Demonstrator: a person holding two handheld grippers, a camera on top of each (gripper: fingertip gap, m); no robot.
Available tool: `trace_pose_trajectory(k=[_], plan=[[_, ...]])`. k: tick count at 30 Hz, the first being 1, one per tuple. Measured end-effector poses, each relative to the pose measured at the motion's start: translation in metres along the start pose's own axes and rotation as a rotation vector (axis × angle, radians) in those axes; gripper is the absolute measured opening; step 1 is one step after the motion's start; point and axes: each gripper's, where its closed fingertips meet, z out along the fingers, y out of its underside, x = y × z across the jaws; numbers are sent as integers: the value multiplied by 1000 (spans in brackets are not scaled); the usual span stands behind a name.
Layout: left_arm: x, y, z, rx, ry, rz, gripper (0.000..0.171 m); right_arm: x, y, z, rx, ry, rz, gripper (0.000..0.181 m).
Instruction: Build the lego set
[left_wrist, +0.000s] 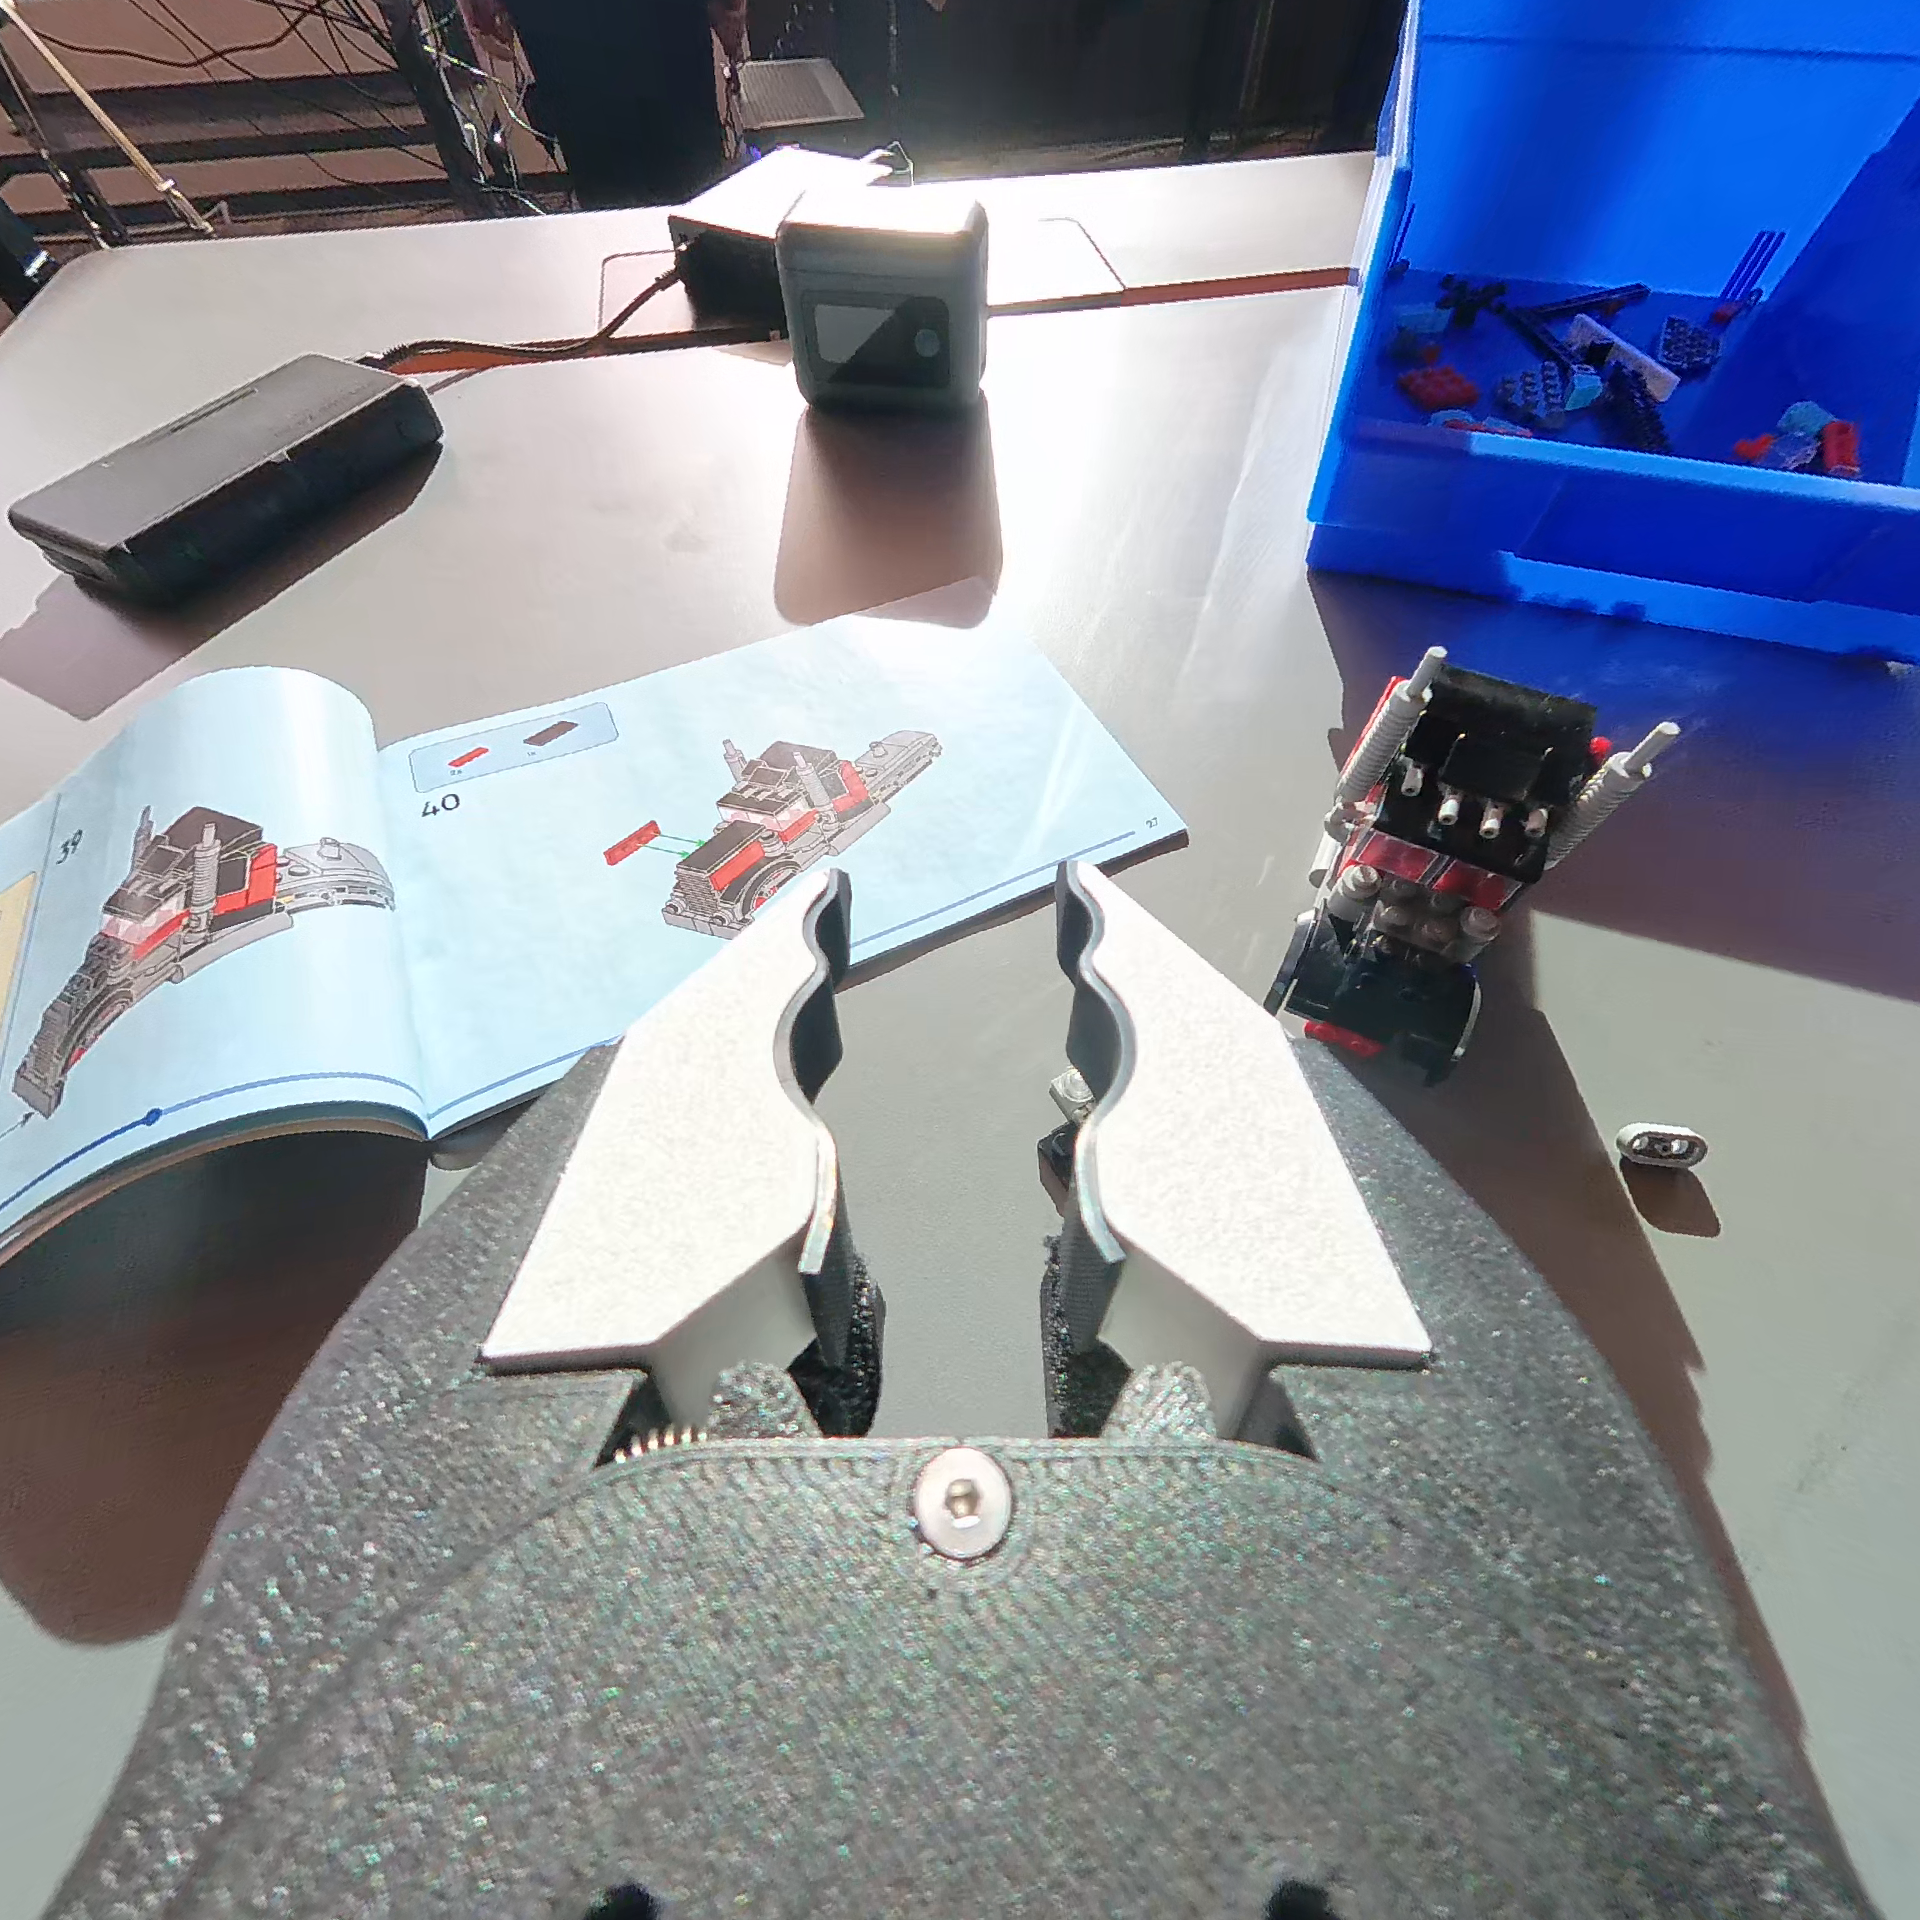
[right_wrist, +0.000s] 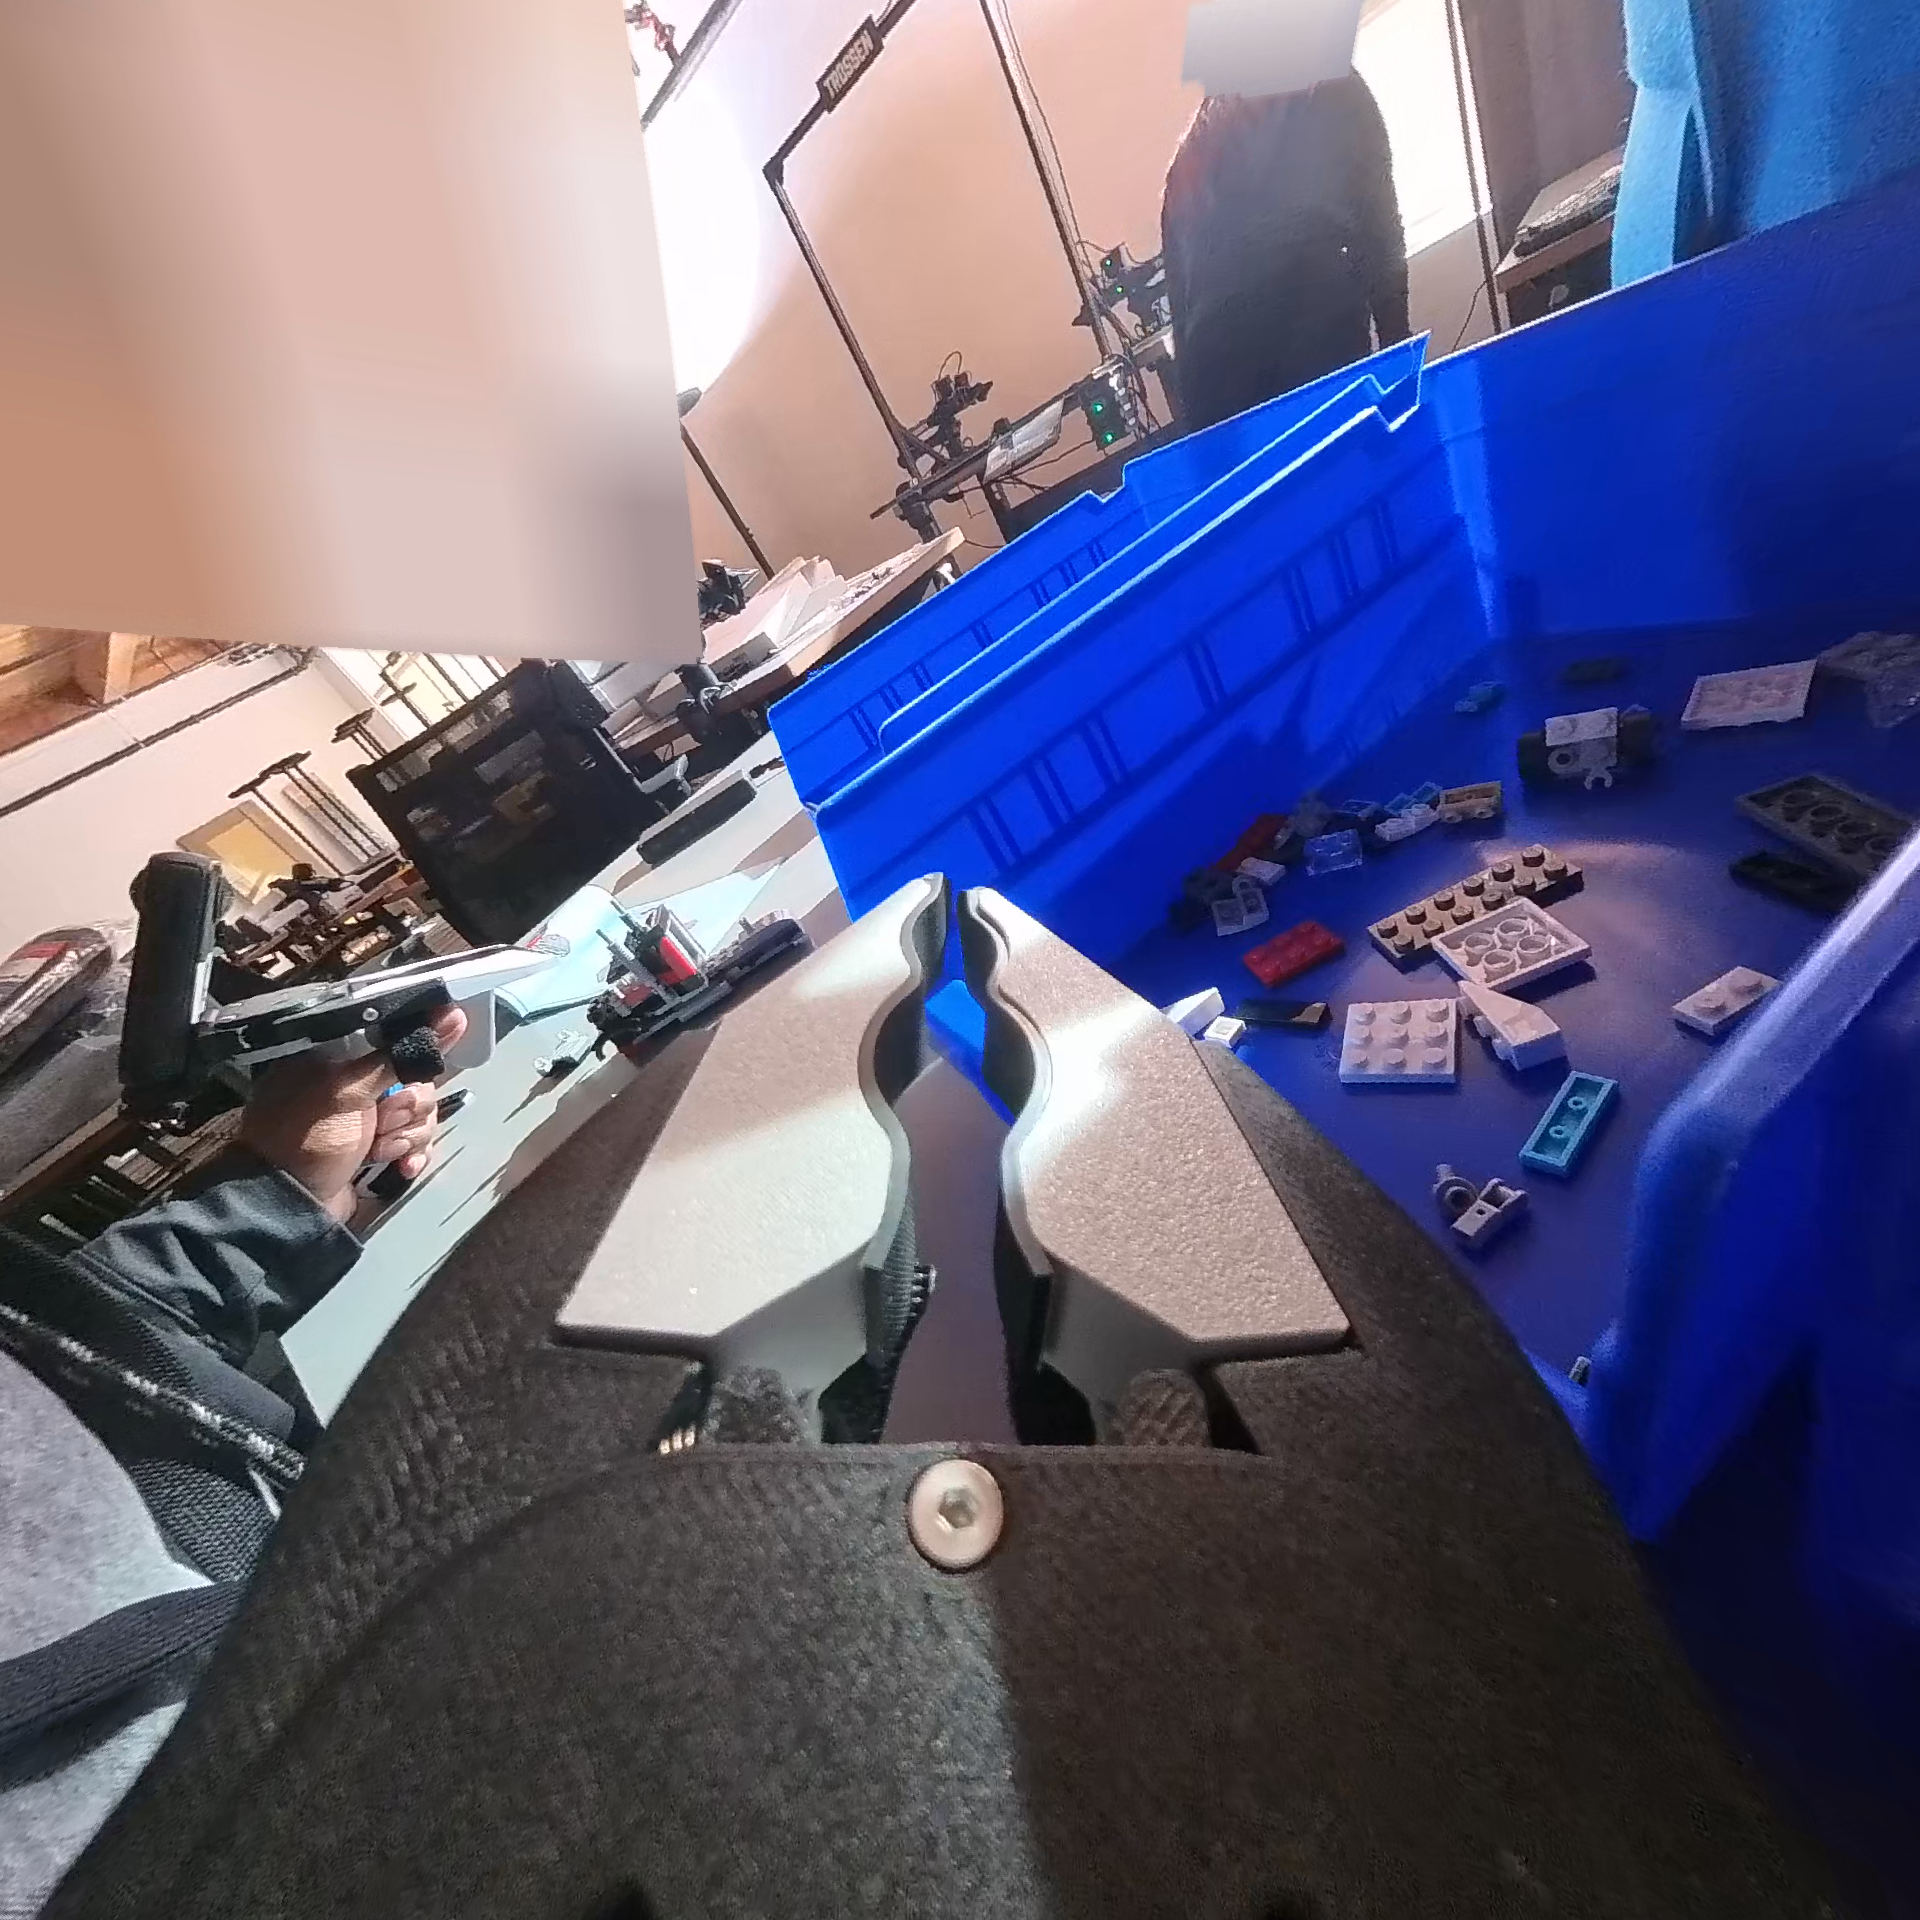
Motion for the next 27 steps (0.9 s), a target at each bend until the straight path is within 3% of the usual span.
trace_pose_trajectory(k=[19, 24, 27], plan=[[-1, 1, 1, -11, -7, -1, 41, -1, 3, 3, -23, -7, 12, 3], [-2, 0, 0, 2, -7, -16, 41, -14, 9, 3, -87, -131, 2, 11], [-3, -4, -3, 30, 16, -47, 41, -21, 12, -2, -204, -190, -40, 21]])
